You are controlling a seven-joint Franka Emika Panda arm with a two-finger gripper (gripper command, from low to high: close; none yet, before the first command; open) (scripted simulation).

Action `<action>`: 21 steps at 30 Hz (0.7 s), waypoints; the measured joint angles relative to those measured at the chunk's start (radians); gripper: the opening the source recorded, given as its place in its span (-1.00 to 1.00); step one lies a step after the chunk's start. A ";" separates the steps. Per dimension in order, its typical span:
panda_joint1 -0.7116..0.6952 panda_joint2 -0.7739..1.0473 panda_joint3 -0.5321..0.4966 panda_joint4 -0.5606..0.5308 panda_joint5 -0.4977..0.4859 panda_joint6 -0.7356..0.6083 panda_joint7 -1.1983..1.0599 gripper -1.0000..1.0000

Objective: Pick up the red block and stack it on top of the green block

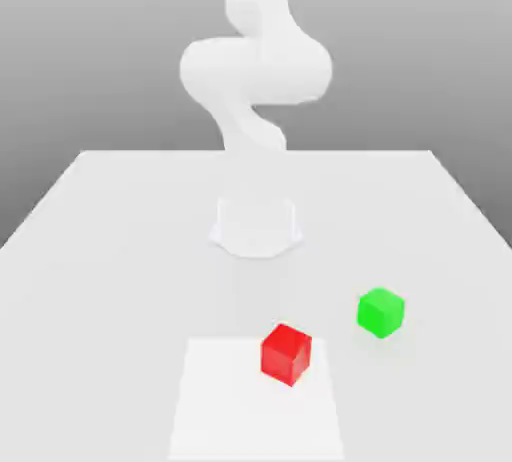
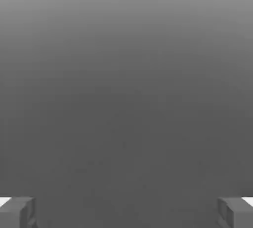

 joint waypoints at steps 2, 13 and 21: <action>-0.027 0.070 0.042 -0.052 -0.010 0.047 0.073 0.00; -0.129 0.462 0.194 -0.335 -0.038 0.301 0.455 0.00; -0.127 0.745 0.219 -0.473 -0.008 0.506 0.639 0.00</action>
